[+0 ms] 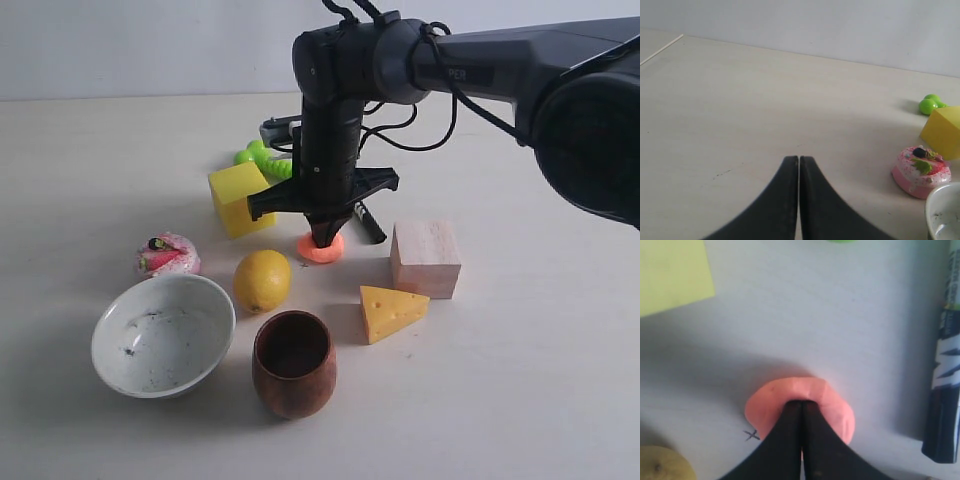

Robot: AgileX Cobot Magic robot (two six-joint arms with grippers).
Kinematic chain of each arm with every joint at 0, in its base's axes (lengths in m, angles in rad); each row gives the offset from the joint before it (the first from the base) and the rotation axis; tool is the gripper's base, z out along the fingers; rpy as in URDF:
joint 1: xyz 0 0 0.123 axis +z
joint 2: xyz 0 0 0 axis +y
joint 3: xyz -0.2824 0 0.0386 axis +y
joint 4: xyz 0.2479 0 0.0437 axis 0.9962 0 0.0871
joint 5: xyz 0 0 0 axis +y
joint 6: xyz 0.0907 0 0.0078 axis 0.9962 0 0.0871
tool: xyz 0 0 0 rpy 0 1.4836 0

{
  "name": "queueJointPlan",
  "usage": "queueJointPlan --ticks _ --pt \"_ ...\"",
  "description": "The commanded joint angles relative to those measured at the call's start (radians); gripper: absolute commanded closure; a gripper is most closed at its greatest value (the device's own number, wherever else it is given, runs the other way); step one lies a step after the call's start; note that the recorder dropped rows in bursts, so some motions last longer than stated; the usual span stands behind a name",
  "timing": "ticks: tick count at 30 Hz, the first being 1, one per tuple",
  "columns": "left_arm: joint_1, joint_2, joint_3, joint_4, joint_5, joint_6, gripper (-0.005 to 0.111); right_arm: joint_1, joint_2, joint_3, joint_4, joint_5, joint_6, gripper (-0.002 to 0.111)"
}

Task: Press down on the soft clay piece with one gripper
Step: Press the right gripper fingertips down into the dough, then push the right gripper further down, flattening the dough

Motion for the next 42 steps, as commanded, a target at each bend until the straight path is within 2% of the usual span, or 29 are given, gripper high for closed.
queueJointPlan --ticks 1,33,35,37,39,42 --pt "0.0 -0.006 0.003 -0.003 -0.004 0.003 0.103 0.018 0.061 0.025 0.045 0.051 0.005 0.108" --pt "0.0 -0.006 0.003 -0.003 -0.004 0.003 0.103 0.018 0.019 0.025 0.018 0.009 0.024 0.108" --pt "0.0 -0.006 0.003 -0.003 -0.004 0.003 0.103 0.018 0.005 0.025 0.021 -0.004 0.024 0.103" --pt "0.0 -0.006 0.003 -0.003 -0.004 0.003 0.103 0.018 0.001 0.025 0.022 -0.009 0.024 0.085" --pt "0.0 -0.006 0.003 -0.003 -0.004 0.003 0.103 0.018 0.001 0.025 0.022 -0.009 0.024 0.075" --pt "0.0 -0.006 0.003 -0.003 -0.004 0.003 0.103 0.018 -0.006 0.025 0.022 -0.009 0.024 0.074"
